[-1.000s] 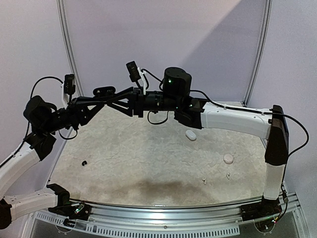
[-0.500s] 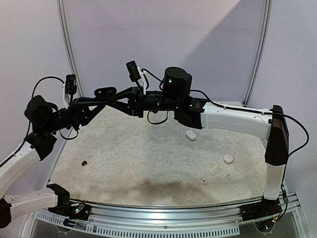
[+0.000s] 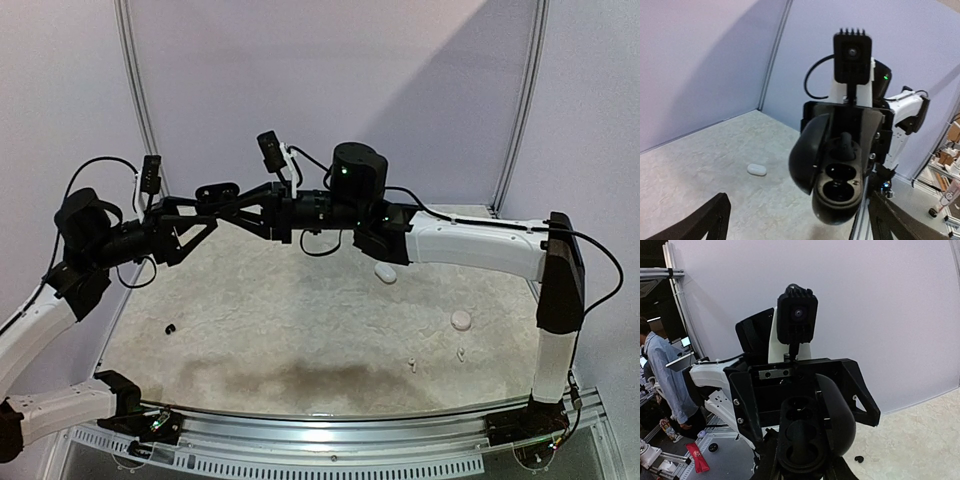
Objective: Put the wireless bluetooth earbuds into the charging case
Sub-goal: Pass from the left arm to the right, then pick up the left earbud from the center of the board.
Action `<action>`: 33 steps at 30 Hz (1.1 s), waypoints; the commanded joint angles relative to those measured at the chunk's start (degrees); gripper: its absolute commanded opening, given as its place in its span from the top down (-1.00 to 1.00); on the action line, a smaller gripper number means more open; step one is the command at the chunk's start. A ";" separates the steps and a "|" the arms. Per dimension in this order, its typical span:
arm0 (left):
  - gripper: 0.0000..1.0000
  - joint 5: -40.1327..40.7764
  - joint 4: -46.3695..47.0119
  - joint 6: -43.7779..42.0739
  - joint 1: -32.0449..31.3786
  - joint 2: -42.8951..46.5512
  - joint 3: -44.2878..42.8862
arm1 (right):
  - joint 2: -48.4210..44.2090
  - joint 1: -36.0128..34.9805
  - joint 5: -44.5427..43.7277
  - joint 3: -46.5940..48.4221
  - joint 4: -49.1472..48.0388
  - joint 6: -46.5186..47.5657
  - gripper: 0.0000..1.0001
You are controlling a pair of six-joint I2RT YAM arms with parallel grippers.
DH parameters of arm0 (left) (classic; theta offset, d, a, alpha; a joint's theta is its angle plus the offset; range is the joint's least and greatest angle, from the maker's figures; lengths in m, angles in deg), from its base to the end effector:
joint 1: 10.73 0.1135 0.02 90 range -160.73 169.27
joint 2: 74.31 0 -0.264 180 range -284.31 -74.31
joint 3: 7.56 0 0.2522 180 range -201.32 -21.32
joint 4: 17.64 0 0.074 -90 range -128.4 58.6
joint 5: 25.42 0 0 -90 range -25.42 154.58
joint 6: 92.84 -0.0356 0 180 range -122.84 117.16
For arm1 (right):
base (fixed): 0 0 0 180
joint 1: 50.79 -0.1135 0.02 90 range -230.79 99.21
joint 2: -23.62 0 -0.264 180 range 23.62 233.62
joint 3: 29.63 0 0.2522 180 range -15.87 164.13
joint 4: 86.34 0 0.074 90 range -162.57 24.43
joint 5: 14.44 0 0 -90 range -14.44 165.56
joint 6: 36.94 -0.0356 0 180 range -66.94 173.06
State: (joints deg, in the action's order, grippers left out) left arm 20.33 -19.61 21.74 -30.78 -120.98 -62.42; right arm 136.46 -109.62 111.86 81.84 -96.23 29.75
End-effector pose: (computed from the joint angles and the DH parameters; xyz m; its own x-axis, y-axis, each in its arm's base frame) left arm 0.1675 -0.0876 0.3522 -0.2807 -0.2148 -0.9355 0.8583 0.3802 -0.3448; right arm 0.2284 0.4183 0.3660 -0.3224 0.0832 -0.9429 -0.9419 -0.1271 0.3108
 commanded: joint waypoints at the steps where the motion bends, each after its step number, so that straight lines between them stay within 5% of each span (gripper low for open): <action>1: -0.98 6.29 -33.92 -22.76 2.82 1.52 -7.71 | -3.92 2.00 -5.89 -4.76 -1.58 0.15 1.00; 5: -0.98 13.84 -62.84 -48.01 4.87 -2.33 -17.67 | -6.44 3.86 -10.69 -8.08 -0.36 1.80 1.00; 12: -0.88 32.02 -88.79 -63.60 13.04 -19.71 -26.88 | -8.06 4.86 -13.09 -10.28 2.52 6.82 1.00; 18: -0.50 40.45 -85.68 -59.30 23.99 -37.48 -27.81 | -8.85 5.00 -12.94 -12.83 1.53 7.09 1.00; 26: 0.12 43.76 -74.93 -60.11 24.62 -44.38 -20.84 | -9.86 4.95 -12.96 -14.71 1.76 6.18 1.00; 33: 0.19 42.56 -67.90 -60.18 24.62 -47.12 -16.47 | -10.23 4.96 -13.09 -15.22 1.88 5.82 1.00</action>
State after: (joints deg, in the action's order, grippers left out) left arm 63.54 -92.61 -38.13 -6.17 -167.12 -79.73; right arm 128.66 -104.53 99.53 67.59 -94.09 35.65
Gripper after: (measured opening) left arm 0.409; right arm 0.237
